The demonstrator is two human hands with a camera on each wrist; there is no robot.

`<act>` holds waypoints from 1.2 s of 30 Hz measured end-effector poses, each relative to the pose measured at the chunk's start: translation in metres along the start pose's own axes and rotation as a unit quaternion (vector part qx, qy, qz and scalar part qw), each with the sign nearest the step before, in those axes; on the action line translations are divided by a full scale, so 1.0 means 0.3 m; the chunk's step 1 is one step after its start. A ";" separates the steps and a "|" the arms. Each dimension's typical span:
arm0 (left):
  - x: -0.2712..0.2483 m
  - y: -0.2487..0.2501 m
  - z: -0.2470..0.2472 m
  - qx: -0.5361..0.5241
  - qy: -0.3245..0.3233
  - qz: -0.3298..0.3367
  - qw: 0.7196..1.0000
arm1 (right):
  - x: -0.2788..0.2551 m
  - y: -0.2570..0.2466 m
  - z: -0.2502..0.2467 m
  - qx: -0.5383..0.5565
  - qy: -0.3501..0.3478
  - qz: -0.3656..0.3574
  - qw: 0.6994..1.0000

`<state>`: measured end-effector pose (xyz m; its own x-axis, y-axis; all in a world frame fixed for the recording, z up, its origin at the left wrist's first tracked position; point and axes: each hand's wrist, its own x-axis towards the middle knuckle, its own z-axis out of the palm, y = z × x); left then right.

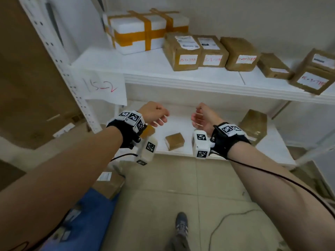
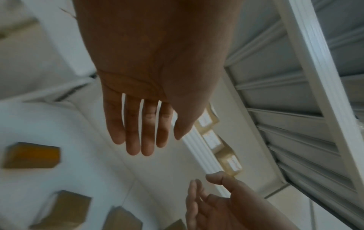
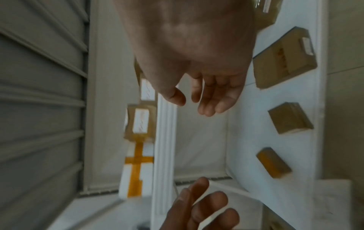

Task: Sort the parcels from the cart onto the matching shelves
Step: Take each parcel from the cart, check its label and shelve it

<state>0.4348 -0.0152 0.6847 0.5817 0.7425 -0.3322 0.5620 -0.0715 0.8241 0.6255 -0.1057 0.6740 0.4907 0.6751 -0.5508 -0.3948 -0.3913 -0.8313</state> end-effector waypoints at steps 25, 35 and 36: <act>-0.351 -1.530 -0.258 -0.239 0.074 -0.396 0.883 | 0.271 1.077 1.052 -0.255 -0.162 0.230 0.925; -0.305 -2.108 -0.034 -0.331 0.155 -0.463 0.808 | 0.598 1.563 1.244 -0.276 -0.167 0.305 0.896; -0.297 -2.139 -0.016 -0.341 0.164 -0.466 0.800 | 0.621 1.601 1.258 -0.269 -0.167 0.313 0.895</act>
<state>0.0195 -0.0322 0.1877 -0.1515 0.4056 -0.9014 0.1457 0.9111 0.3855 0.2341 0.0683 0.2001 0.0083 0.3328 -0.9430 -0.0351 -0.9423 -0.3329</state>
